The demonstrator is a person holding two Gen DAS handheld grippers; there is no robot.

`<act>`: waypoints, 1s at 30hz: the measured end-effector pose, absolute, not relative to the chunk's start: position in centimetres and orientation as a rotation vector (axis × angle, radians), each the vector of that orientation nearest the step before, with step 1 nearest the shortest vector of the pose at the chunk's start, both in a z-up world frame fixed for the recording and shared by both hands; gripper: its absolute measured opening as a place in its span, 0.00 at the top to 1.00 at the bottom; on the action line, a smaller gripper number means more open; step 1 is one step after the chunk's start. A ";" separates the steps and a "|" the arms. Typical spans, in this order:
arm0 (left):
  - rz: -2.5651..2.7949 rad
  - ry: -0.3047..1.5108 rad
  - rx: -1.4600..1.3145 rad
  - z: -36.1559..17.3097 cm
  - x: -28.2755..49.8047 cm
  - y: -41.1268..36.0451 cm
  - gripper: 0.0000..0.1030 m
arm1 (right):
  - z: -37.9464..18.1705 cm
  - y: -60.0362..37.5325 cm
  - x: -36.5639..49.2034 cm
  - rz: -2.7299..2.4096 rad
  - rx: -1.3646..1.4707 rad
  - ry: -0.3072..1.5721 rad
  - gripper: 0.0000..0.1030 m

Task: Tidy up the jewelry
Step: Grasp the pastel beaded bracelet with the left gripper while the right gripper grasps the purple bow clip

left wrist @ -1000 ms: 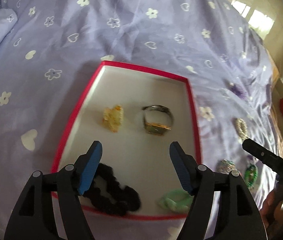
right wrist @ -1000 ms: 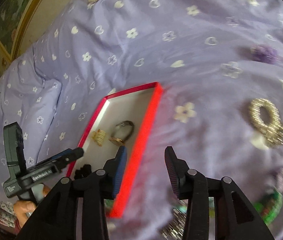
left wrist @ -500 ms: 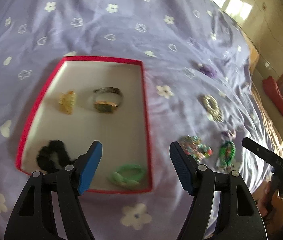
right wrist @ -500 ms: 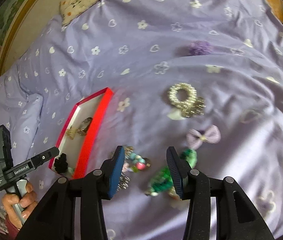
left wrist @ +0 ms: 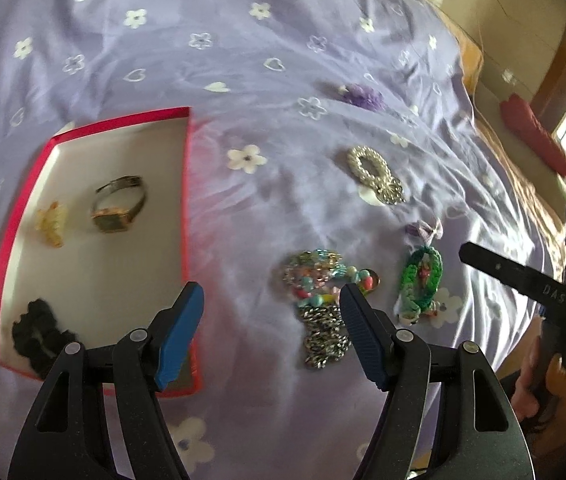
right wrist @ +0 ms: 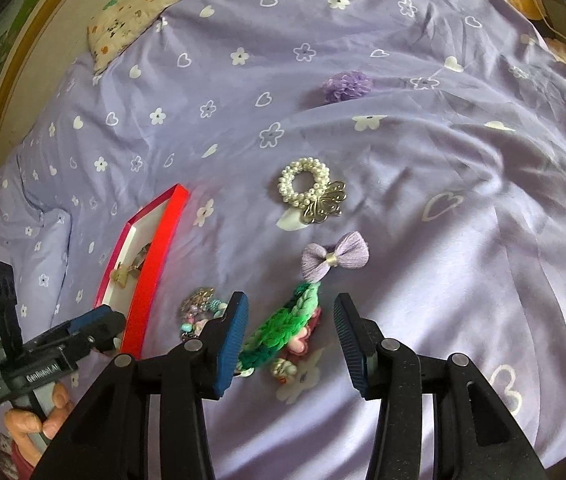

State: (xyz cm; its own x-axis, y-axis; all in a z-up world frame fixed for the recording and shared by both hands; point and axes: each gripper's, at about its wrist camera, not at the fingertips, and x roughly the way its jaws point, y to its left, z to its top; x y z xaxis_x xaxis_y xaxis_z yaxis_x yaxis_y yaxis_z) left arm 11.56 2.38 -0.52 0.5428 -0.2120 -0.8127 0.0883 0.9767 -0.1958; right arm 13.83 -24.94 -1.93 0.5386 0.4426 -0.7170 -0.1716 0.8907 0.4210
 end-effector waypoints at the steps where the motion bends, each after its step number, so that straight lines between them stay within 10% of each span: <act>1: -0.185 0.986 -0.131 -0.7 11.8 2.0 0.32 | -2.0 -25.0 14.0 0.372 0.321 0.935 0.55; 13: -0.231 1.012 -0.033 -2.9 14.5 -1.7 0.34 | -3.9 -25.0 16.5 0.329 0.323 0.966 0.52; 20: -0.273 1.055 -0.014 -4.9 16.3 -2.9 0.78 | -5.7 -25.3 18.5 0.280 0.343 0.984 0.55; 24: -0.290 1.034 -0.030 -4.5 16.1 -2.5 0.88 | -5.7 -25.4 18.6 0.282 0.343 0.972 0.86; 30: -0.299 1.008 -0.104 -3.3 15.4 -0.6 0.94 | -4.1 -25.3 17.6 0.304 0.350 0.912 0.87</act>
State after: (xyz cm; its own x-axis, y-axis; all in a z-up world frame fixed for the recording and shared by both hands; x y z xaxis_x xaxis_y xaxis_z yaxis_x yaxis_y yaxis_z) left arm 15.37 -0.57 -3.34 0.4964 -0.2942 -0.8167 0.1987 0.9544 -0.2230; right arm 17.63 -25.33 -4.10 0.5772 0.3995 -0.7123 -0.1072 0.9017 0.4189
